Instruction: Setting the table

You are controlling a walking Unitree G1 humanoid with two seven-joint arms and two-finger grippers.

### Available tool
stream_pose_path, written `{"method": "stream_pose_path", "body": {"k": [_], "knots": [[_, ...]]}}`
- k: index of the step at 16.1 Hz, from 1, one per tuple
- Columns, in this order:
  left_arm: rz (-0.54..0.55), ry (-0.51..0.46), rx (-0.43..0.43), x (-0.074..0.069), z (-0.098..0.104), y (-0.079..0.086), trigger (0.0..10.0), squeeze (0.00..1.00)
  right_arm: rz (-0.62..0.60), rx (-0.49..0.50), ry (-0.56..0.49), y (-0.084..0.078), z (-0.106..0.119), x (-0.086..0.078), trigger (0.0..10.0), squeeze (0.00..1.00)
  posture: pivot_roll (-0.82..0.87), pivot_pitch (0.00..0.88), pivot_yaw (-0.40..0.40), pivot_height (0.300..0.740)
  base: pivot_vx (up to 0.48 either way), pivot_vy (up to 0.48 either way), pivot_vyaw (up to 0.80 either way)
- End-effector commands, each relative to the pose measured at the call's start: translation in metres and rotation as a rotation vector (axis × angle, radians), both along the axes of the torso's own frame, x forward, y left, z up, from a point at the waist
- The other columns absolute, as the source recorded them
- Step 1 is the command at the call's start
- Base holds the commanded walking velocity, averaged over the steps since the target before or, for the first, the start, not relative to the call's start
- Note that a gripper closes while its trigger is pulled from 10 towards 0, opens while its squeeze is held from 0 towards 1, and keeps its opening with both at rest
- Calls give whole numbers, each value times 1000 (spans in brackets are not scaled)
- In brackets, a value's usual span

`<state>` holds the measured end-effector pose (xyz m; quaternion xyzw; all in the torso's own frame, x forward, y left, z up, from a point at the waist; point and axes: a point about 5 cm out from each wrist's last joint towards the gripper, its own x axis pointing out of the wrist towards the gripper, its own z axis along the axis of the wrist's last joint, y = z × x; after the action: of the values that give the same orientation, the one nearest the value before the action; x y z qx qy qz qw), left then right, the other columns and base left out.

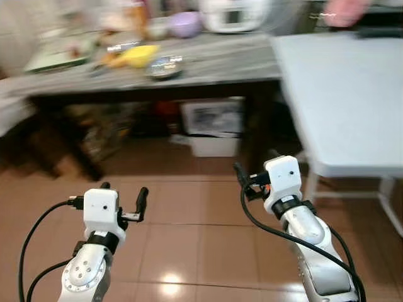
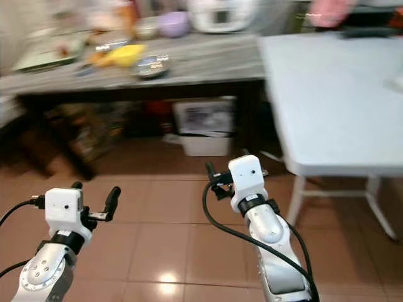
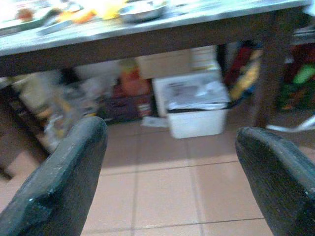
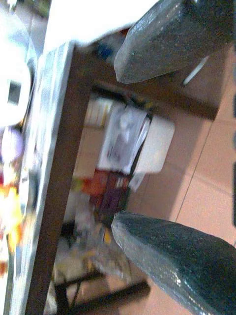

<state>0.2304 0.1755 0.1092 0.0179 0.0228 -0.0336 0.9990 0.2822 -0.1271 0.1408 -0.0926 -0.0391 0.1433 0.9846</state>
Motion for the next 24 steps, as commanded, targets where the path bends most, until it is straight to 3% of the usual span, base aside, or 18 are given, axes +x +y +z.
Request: {"method": "stream_pose_path", "body": {"k": [1, 4, 6, 8, 11, 16, 21, 22, 24], "knots": [[2, 0, -2, -1, -1, 2, 10000, 0, 2, 4, -2, 2, 2, -1, 10000, 0, -157, 134, 114, 740, 0, 0, -688], [27, -10, -2, -2, -1, 2, 10000, 0, -21, 11, -26, -2, 9, 0, 10000, 0, -157, 133, 93, 740, 0, 0, 0], [149, -15, 53, -3, -2, 18, 10000, 0, -67, 20, -55, -15, 16, -9, 10000, 0, -157, 134, 84, 740, 0, 0, 0], [229, -6, 64, -12, -7, 33, 10000, 0, -114, -20, -42, -35, 8, -27, 10000, 0, -165, 131, 81, 740, 0, 0, 0], [211, 36, 79, -22, -18, 34, 10000, 0, -153, -44, 1, -45, -5, -37, 10000, 0, -191, 141, 92, 740, 0, 0, 0], [106, 18, 79, 3, -15, 12, 10000, 0, -205, -31, -11, -45, -4, -39, 10000, 0, -261, 152, 171, 740, 0, 0, 0], [39, 12, 54, 23, -16, -4, 10000, 0, -271, -41, -21, -48, -3, -46, 10000, 0, -364, 172, 192, 740, 0, 0, 0], [18, 6, 56, 32, -14, -13, 10000, 0, -279, -53, -19, -51, -5, -45, 10000, 0, -374, 176, 203, 740, 0, 0, 0], [5, -22, 65, 39, -10, -17, 10000, 0, -277, -65, -37, -50, -3, -39, 10000, 0, -368, 170, 189, 740, 0, 0, 0]]}}
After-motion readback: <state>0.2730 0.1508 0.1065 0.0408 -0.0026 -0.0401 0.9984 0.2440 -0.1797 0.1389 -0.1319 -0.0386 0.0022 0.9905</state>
